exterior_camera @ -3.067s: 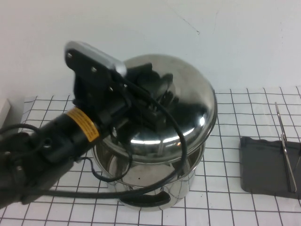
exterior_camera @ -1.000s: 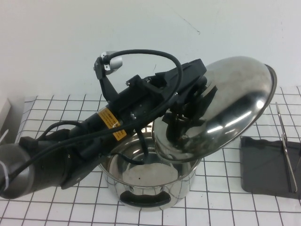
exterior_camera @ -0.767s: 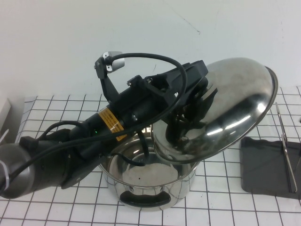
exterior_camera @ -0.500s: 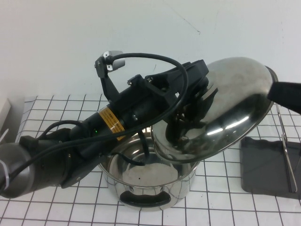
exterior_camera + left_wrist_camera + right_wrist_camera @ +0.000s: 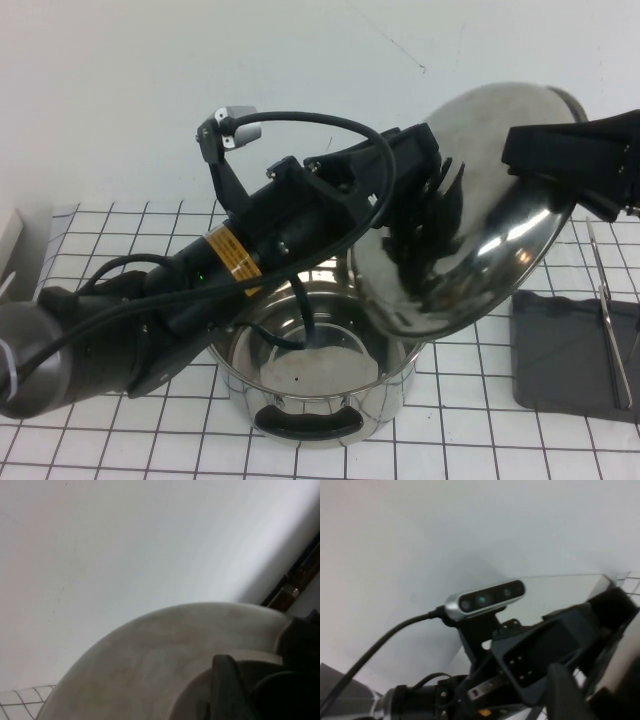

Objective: Put pot lid on rack
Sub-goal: Hand over the pot lid, then place the pot lid on the pot rack

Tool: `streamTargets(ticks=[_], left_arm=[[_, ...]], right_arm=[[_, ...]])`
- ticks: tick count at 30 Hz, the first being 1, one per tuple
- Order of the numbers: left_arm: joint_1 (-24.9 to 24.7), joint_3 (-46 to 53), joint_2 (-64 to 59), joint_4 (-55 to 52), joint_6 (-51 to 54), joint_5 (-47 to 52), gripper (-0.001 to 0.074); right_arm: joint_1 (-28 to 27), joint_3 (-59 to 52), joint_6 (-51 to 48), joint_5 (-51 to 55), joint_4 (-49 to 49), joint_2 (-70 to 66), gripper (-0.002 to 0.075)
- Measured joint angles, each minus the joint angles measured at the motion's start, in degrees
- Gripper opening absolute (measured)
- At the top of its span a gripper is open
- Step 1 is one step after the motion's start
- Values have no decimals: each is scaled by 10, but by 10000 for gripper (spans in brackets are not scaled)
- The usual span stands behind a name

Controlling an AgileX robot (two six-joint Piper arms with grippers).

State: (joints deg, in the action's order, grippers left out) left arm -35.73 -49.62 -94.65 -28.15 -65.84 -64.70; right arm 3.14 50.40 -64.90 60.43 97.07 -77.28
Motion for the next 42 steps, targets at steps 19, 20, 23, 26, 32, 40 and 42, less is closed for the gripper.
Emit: streamTargets(ticks=[19,20,23,26,32,40,42], left_arm=[[67,-1,-2,-131,-62,-14,540],[75,-1,-1,-148,-78,-17,524],[101,-1,4,-208,-118,-17,419],[129,-1,21,-278,-132,-14,209],[170,-1,83,-382,-131,-14,17],[174,-1,149,-473,-135,17,1],[174,-1,149,-502,-144,20,0]], right_arm=[[0,2,-52,-12,-18,46,57],[-4,2,-52,-16,-23,55,57],[-32,2,-40,-33,-51,88,57],[-58,2,-17,-59,-117,127,57],[-83,2,80,-134,-310,200,57],[-85,2,119,-166,-383,177,57],[-85,2,119,-176,-388,160,57]])
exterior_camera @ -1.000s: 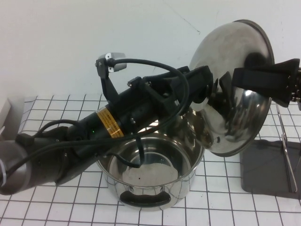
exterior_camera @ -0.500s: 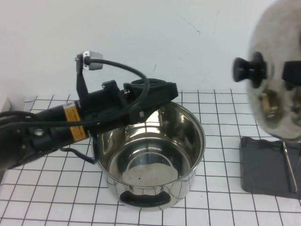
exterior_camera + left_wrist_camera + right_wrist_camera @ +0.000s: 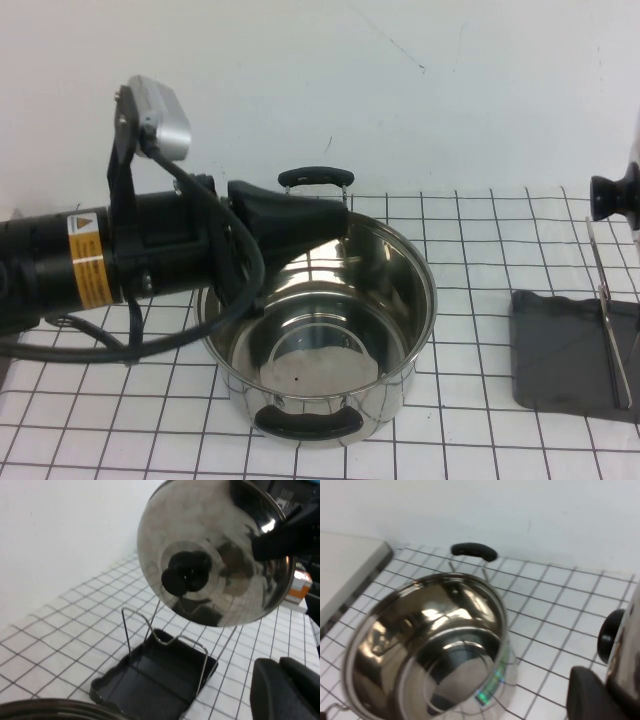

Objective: Put pot lid on rack
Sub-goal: Place the pot lid on the pot rack

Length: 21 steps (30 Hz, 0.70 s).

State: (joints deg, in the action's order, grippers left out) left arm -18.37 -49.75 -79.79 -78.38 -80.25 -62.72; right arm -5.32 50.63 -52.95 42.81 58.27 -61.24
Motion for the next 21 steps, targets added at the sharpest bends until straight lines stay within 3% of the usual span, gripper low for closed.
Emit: streamTargets(ticks=[5,15,21], left_arm=[[0,0,0,-56,-13,4,0],[1,0,0,-69,-20,9,-1],[1,0,0,-93,-20,17,-1]], right_arm=[[0,0,1,-5,-4,-47,57],[0,0,1,-20,-4,-110,67],[0,0,0,-32,-3,-113,190]])
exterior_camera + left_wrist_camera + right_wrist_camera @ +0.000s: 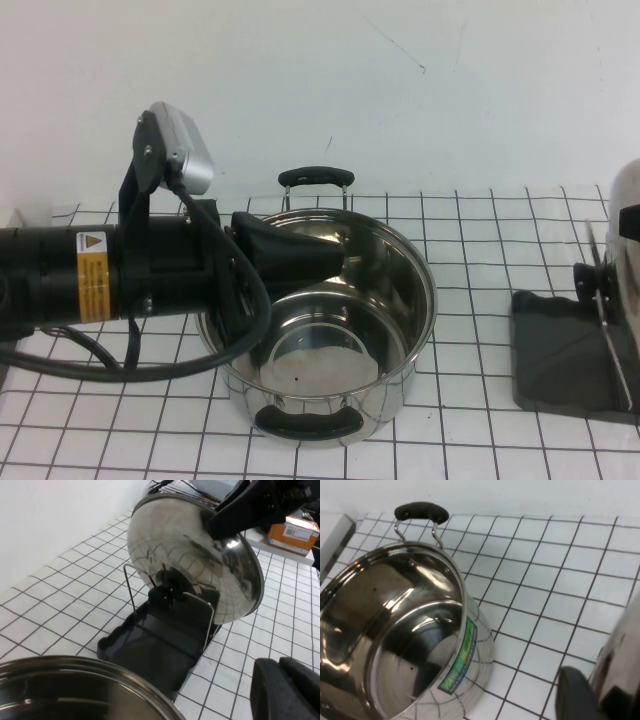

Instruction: Put pot lid on rack

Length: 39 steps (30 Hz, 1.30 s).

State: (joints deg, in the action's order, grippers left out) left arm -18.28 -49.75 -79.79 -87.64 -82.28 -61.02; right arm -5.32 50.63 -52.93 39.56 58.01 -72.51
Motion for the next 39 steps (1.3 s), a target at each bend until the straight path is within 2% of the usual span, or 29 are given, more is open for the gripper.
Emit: streamTargets(ticks=[2,6,15,26,33,39], left_arm=[[0,0,0,-5,-1,0,-1],[0,0,0,-12,-6,0,-1],[0,0,0,-54,-30,25,-1],[0,0,21,-107,-81,87,-1],[0,29,139,-136,-126,150,-1],[0,110,309,-136,-149,278,-1]], right_arm=[[0,0,-1,-1,0,0,246],[0,0,-2,-1,0,0,291],[-8,0,-2,21,-1,30,300],[-75,0,7,73,-43,157,300],[-80,0,27,81,-105,261,288],[-80,0,69,86,-178,355,246]])
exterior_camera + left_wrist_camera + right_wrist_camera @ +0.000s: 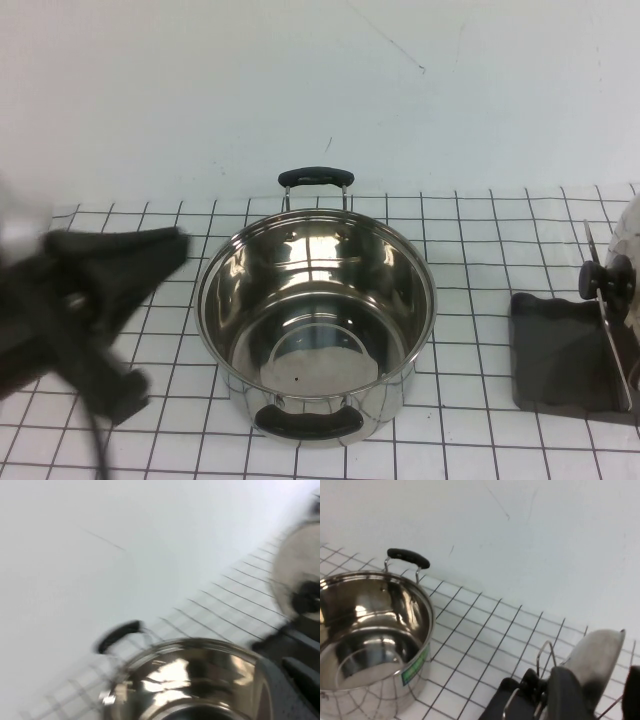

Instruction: Put pot lid on rack

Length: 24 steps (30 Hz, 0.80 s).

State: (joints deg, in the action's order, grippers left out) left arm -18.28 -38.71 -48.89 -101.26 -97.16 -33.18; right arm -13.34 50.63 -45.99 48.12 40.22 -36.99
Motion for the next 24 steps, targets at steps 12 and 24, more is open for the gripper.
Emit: streamTargets(ticks=[12,24], left_arm=[[0,230,256,11,-64,239,-1],[0,370,276,12,-97,165,-1]], right_arm=[[5,-171,-200,-119,293,264,66],[5,-308,-264,-98,348,334,21]])
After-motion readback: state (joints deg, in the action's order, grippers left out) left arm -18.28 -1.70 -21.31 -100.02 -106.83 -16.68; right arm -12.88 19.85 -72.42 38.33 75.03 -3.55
